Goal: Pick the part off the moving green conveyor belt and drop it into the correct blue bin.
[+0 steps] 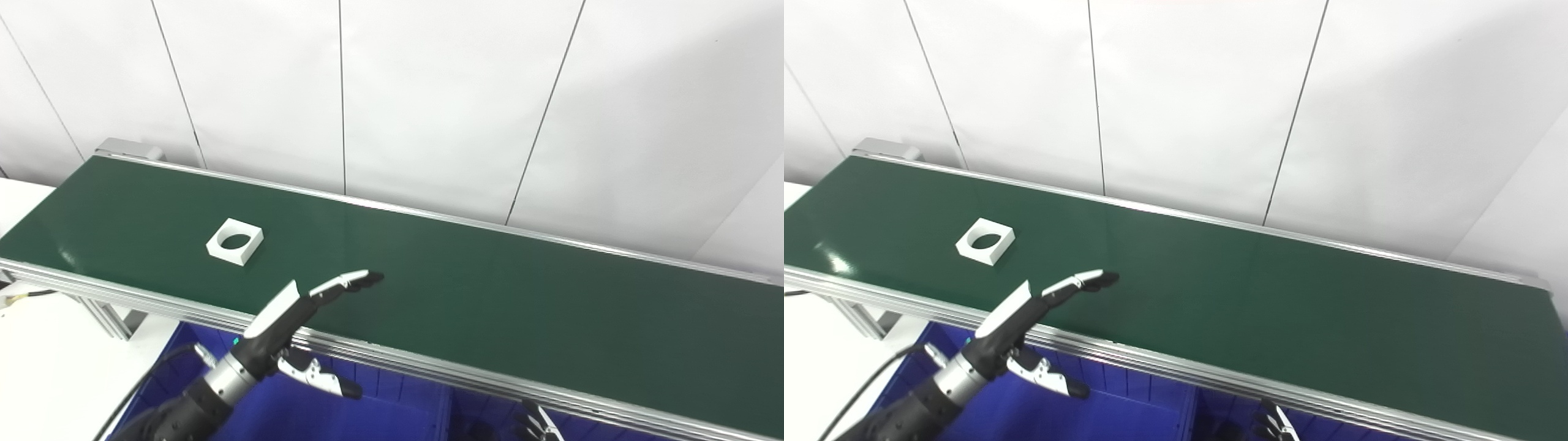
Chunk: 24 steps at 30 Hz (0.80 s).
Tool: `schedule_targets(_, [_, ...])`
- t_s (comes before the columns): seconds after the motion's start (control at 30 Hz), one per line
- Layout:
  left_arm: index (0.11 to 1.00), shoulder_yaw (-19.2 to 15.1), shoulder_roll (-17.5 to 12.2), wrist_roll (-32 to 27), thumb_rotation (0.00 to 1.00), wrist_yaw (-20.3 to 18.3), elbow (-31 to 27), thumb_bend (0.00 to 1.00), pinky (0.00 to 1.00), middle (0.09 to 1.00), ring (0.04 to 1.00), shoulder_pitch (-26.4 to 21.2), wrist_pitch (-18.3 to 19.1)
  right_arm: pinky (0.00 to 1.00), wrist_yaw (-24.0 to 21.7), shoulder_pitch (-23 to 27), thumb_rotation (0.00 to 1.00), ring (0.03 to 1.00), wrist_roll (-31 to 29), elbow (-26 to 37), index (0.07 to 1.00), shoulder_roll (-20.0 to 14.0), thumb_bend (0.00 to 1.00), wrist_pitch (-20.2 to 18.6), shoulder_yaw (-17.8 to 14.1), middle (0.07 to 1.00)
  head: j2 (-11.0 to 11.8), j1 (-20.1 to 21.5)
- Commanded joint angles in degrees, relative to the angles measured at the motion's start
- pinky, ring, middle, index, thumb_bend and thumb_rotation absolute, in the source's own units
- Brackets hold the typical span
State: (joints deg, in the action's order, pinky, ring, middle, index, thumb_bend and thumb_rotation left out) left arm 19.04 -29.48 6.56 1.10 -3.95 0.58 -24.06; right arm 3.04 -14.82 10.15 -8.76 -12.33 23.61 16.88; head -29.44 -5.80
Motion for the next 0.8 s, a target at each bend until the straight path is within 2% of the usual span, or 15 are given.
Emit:
schedule_targets(0.0, [0.885,-2.7,-1.8,-0.8,0.42,-3.3,-1.9,0.87,0.87,0.899,0.886,-3.7,1.5,0.74,0.8,0.5,0.30,0.824,-0.6,1.3,0.932,-0.4,0.88,3.3,0.5,0.861,0.0,-0.5])
schedule_targets(0.2, [0.894,-6.9,-2.6,0.1,0.40,-10.4,2.2,0.86,0.87,0.914,0.902,-10.3,4.3,0.73,1.4,0.7,0.28,0.811,-1.5,1.4,0.920,-0.9,0.88,3.3,1.2,0.853,0.1,-0.9])
schedule_targets(0.37, [0.895,-8.5,-2.9,2.2,0.39,-13.9,6.3,0.86,0.87,0.921,0.912,-14.7,6.2,0.71,2.5,1.1,0.29,0.785,-1.5,1.0,0.901,-1.0,0.88,3.3,1.6,0.832,0.3,-1.3])
schedule_targets(0.5, [0.884,-9.4,-2.9,3.4,0.34,-15.3,10.7,0.85,0.81,0.914,0.884,-17.8,5.4,0.69,2.9,1.3,0.28,0.771,-2.1,0.9,0.884,-1.2,0.88,3.3,2.1,0.817,0.5,-1.5])
schedule_targets(0.63, [0.884,-9.6,-3.6,7.4,0.33,-15.7,14.9,0.85,0.83,0.916,0.900,-21.1,6.8,0.69,3.4,1.7,0.29,0.763,-2.5,0.6,0.877,-1.6,0.88,3.3,2.8,0.812,0.6,-1.6])
schedule_targets(0.77, [0.882,-9.6,-4.2,10.5,0.33,-15.7,19.1,0.85,0.81,0.910,0.893,-24.1,6.3,0.68,3.7,1.9,0.29,0.755,-2.8,0.5,0.870,-1.8,0.88,3.3,3.2,0.807,0.7,-1.8])
